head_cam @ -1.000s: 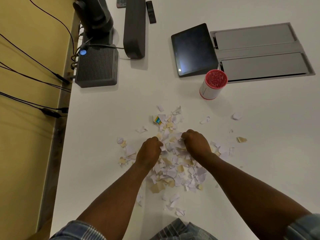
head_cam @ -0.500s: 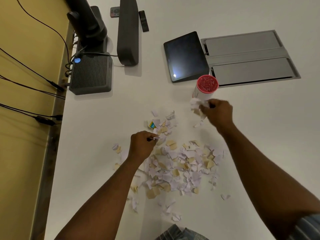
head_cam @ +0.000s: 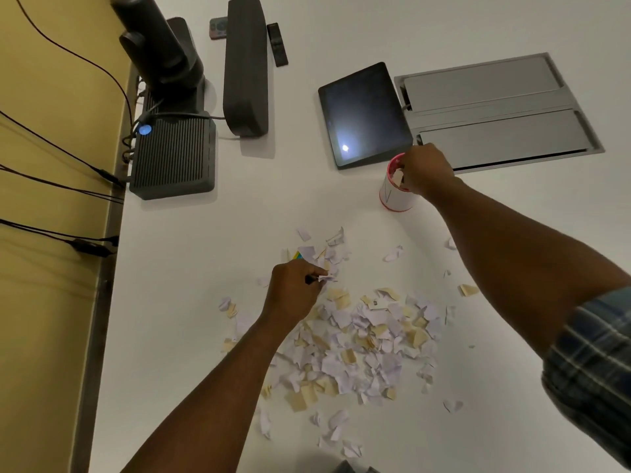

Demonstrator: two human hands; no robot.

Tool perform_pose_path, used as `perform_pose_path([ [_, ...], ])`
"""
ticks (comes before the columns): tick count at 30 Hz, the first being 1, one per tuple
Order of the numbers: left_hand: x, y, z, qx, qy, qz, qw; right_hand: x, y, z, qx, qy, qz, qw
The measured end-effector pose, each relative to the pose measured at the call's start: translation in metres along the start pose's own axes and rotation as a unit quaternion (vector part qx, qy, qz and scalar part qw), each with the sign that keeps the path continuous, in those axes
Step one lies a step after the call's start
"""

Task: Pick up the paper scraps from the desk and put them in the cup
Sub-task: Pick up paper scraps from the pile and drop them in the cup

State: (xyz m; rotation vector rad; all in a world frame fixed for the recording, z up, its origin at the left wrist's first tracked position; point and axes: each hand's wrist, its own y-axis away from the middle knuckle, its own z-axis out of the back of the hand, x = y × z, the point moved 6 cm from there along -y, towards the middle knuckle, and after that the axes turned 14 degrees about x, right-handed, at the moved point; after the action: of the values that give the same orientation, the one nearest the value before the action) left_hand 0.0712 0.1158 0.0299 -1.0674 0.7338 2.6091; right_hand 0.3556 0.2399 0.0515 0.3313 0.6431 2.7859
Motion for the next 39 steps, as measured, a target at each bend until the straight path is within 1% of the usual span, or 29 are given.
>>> perform_pose_path([
  [3,-0.008,-0.004,-0.001,0.013,-0.009,-0.001,1.0,0.003,-0.005,-0.001,0.044,0.039,-0.011,0.998],
  [6,-0.02,-0.009,0.001,0.018,-0.013,-0.016,1.0,0.005,-0.01,0.002,0.1,0.051,-0.001,0.994],
  [8,-0.033,-0.014,0.004,0.02,-0.01,-0.032,0.999,0.003,-0.008,0.009,0.103,0.049,0.008,0.993],
  [10,-0.049,-0.022,0.007,0.022,-0.002,-0.051,0.998,0.0,-0.001,0.024,0.058,0.038,0.02,0.997],
  [12,-0.071,-0.035,0.011,0.019,0.007,-0.073,0.997,-0.007,0.011,0.04,-0.041,-0.01,0.042,0.998],
  [13,-0.084,-0.044,0.013,0.016,0.009,-0.087,0.996,-0.014,0.022,0.046,-0.1,-0.066,0.051,0.992],
  [15,-0.11,-0.065,0.014,0.012,0.006,-0.112,0.994,-0.029,0.052,0.047,-0.197,-0.187,0.061,0.961],
  [16,-0.122,-0.077,0.014,0.011,0.002,-0.122,0.993,-0.038,0.068,0.041,-0.226,-0.233,0.062,0.944],
  [18,-0.146,-0.103,0.012,0.005,-0.039,-0.143,0.989,-0.056,0.094,0.018,-0.246,-0.276,0.049,0.928],
  [21,-0.177,-0.14,-0.001,0.006,-0.114,-0.171,0.979,-0.084,0.117,-0.029,-0.233,-0.295,-0.007,0.927],
  [23,-0.193,-0.16,-0.015,0.028,-0.187,-0.183,0.965,-0.096,0.128,-0.057,-0.225,-0.301,-0.028,0.926],
  [25,-0.202,-0.175,-0.031,0.072,-0.277,-0.174,0.942,-0.103,0.137,-0.08,-0.22,-0.308,-0.033,0.925],
  [27,-0.203,-0.185,-0.044,0.128,-0.327,-0.15,0.924,-0.109,0.142,-0.097,-0.216,-0.309,-0.035,0.925],
  [29,-0.203,-0.19,-0.052,0.165,-0.369,-0.14,0.904,-0.115,0.144,-0.109,-0.2,-0.305,-0.047,0.93],
  [31,-0.205,-0.194,-0.055,0.179,-0.398,-0.145,0.888,-0.121,0.141,-0.118,-0.167,-0.293,-0.063,0.939],
  [35,-0.212,-0.191,-0.051,0.189,-0.417,-0.154,0.875,-0.129,0.134,-0.133,-0.093,-0.256,-0.116,0.955],
  [37,-0.212,-0.186,-0.04,0.179,-0.417,-0.152,0.878,-0.124,0.129,-0.138,-0.068,-0.248,-0.116,0.959],
  [39,-0.205,-0.181,-0.024,0.138,-0.379,-0.153,0.902,-0.111,0.122,-0.142,-0.045,-0.233,-0.095,0.967],
])
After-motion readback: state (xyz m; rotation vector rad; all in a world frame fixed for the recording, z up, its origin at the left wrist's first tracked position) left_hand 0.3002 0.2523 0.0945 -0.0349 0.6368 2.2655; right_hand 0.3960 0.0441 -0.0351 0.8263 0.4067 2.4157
